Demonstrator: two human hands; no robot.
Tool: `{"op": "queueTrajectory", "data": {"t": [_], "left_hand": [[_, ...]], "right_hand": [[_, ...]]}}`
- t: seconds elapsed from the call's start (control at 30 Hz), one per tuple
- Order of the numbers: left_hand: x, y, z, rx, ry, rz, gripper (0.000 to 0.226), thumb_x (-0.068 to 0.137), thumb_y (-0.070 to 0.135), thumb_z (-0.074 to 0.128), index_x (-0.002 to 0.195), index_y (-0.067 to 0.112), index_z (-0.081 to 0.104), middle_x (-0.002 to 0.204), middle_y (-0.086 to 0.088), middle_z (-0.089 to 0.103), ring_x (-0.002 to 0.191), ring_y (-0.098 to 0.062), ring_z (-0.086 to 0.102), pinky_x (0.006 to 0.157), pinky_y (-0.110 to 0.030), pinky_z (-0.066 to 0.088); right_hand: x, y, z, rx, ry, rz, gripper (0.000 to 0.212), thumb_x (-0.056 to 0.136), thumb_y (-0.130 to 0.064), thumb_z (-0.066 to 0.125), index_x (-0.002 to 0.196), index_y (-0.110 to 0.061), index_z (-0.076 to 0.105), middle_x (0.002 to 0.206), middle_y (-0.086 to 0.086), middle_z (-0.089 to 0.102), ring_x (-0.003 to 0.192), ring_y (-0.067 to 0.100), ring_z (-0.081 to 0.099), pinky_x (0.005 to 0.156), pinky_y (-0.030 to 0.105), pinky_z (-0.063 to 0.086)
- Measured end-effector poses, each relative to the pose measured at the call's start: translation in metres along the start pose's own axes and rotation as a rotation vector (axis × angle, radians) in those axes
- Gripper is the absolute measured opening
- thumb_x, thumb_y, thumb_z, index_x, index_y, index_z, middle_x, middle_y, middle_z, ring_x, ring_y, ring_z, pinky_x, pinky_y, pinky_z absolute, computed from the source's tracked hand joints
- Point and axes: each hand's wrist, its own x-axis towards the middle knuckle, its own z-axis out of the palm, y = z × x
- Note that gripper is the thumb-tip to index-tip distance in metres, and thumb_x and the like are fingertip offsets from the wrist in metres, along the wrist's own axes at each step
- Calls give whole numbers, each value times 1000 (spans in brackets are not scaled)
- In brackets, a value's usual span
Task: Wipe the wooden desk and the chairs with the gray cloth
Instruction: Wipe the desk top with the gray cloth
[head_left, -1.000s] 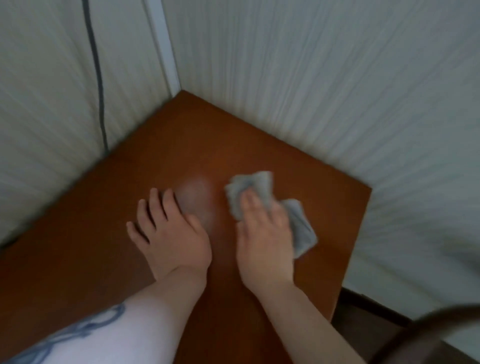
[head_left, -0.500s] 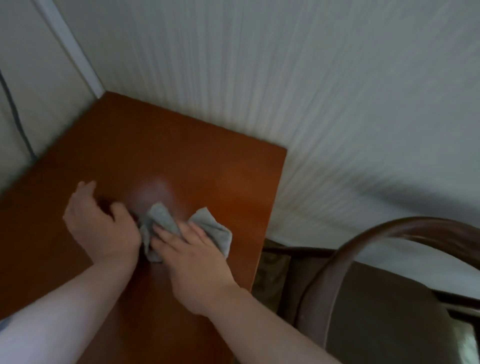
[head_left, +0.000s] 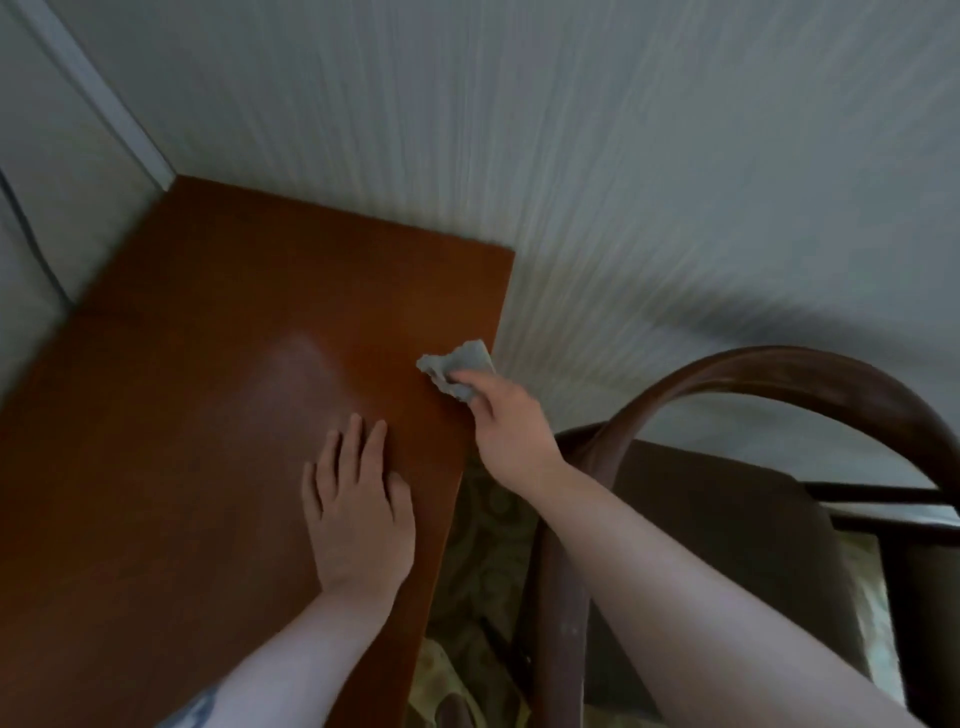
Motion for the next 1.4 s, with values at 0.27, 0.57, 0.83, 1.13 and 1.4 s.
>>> {"op": "queueTrajectory", "data": {"t": [0.27, 0.57, 0.83, 1.13, 1.4], "left_hand": [[2, 15, -13, -99, -92, -61, 54, 98, 27, 40, 150, 24, 27, 160, 1, 15, 148, -21, 4, 120, -45, 3], [-55, 12, -13, 10, -184, -48, 59, 102, 42, 19, 154, 26, -5, 161, 0, -9, 147, -21, -11, 120, -42, -1], [-129, -40, -29, 57, -153, -160, 58, 101, 44, 18, 153, 30, -6, 160, 6, -12, 147, -16, -13, 119, -38, -3], [-159, -84, -38, -4, -175, -237, 56, 102, 46, 19, 152, 32, -1, 155, 14, -21, 141, -7, -24, 116, -33, -10], [-117, -62, -24, -1, -102, -113, 65, 88, 49, -5, 151, 35, 0, 157, 14, -11, 142, -6, -19, 115, -33, -11]], "right_hand": [[-79, 50, -79, 255, 189, 177, 35, 101, -17, 43, 133, -27, 55, 105, -3, 63, 68, -5, 53, 60, 8, 38], [-124, 19, -49, 150, -30, 5, 39, 100, -29, 47, 138, -29, 48, 130, -4, 57, 113, 13, 56, 99, 33, 46], [-114, -19, 55, -265, -397, -225, 62, 102, -44, 35, 155, -26, 9, 162, -7, 3, 148, 19, -1, 120, 37, 6], [-126, 8, 83, -748, -591, -845, 62, 95, -58, 0, 153, -35, -4, 159, -13, -10, 146, 17, -9, 112, 33, -19], [-64, -19, 84, -695, -32, -115, 59, 103, -46, 13, 154, -25, -8, 161, -3, -11, 147, 27, -10, 120, 43, -4]]}}
